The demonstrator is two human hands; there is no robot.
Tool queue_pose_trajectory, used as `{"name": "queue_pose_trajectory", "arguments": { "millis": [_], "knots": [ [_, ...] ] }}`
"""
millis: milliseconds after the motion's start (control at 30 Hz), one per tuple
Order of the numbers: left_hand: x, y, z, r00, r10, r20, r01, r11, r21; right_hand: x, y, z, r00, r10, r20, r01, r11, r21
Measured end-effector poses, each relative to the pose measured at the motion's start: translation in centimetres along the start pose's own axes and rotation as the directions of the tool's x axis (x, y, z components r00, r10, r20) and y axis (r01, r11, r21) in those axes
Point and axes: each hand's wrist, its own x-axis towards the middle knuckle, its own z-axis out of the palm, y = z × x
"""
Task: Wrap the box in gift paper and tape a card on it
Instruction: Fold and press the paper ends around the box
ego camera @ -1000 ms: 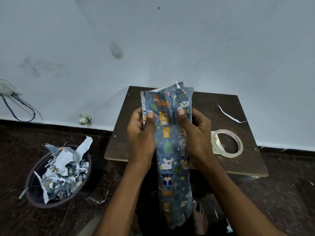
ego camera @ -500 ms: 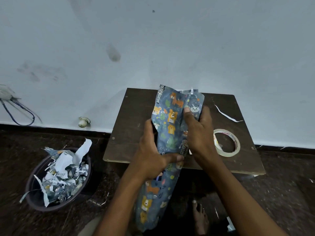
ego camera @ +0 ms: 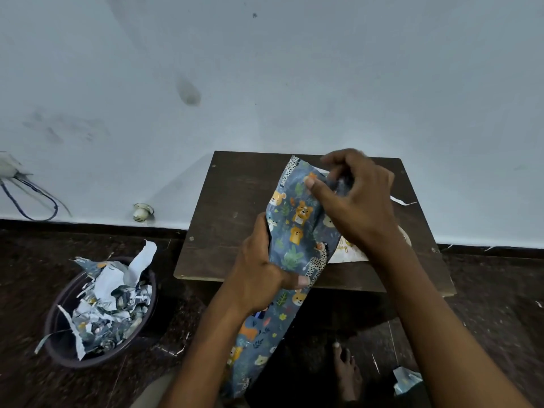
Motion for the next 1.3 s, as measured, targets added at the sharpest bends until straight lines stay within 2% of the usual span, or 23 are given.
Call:
{"name": "queue_pose_trajectory", "arguments": {
  "millis": [67,133,300,500,567,733,867,1067,1133,1200,1267,1300],
  "knots": [
    [0.0,-0.1,0.1,1.000,0.013,-0.007,-0.013,1.000,0.006,0.7,0.1,-0.5,0.996,0.087,-0.001,-0.087,0.994,0.062],
    [0.0,-0.2,0.1,0.999,0.042,-0.026,-0.041,0.999,0.019,1.4,0.1,-1.0,0.990,0.130,0.058,-0.135,0.985,0.102],
    [0.0,-0.7,0.1,0.986,0.147,-0.076,-0.138,0.985,0.107,2.8,-0.1,-1.8,0.970,0.105,0.217,-0.130,0.986,0.102],
    [0.0,-0.9,-0.2,0.982,0.167,-0.084,-0.159,0.982,0.101,3.4,-0.7,-2.8,0.944,0.080,0.320,-0.110,0.991,0.079],
    [0.0,-0.7,-0.2,0.981,0.174,-0.084,-0.166,0.982,0.094,3.4,-0.7,-2.7,0.950,0.080,0.302,-0.112,0.990,0.089],
    [-0.1,-0.4,-0.2,0.980,0.184,-0.077,-0.176,0.979,0.099,3.4,-0.6,-2.7,0.973,0.163,0.161,-0.203,0.938,0.280],
    [0.0,-0.4,-0.3,0.977,0.196,-0.079,-0.187,0.976,0.112,3.3,-0.7,-2.7,0.951,0.246,0.188,-0.303,0.863,0.403],
    [0.1,-0.7,-0.6,0.975,0.195,-0.105,-0.192,0.981,0.039,3.0,-0.8,-1.7,0.960,0.171,0.224,-0.250,0.883,0.398],
    [0.1,-0.7,-0.9,0.975,0.181,-0.128,-0.181,0.983,0.012,2.9,-0.6,-1.4,0.971,0.179,0.157,-0.229,0.882,0.411],
    [0.1,-0.5,-1.1,0.973,0.159,-0.167,-0.167,0.985,-0.037,2.6,0.3,-1.0,0.968,0.249,-0.040,-0.212,0.889,0.406],
    [0.1,-0.2,-1.2,0.967,0.123,-0.225,-0.156,0.979,-0.134,1.7,0.7,-0.6,0.906,0.342,-0.250,-0.206,0.871,0.446],
    [0.1,-0.1,-1.2,0.965,0.105,-0.242,-0.151,0.972,-0.182,1.0,0.9,-0.3,0.884,0.379,-0.272,-0.217,0.851,0.479]
  ]
}}
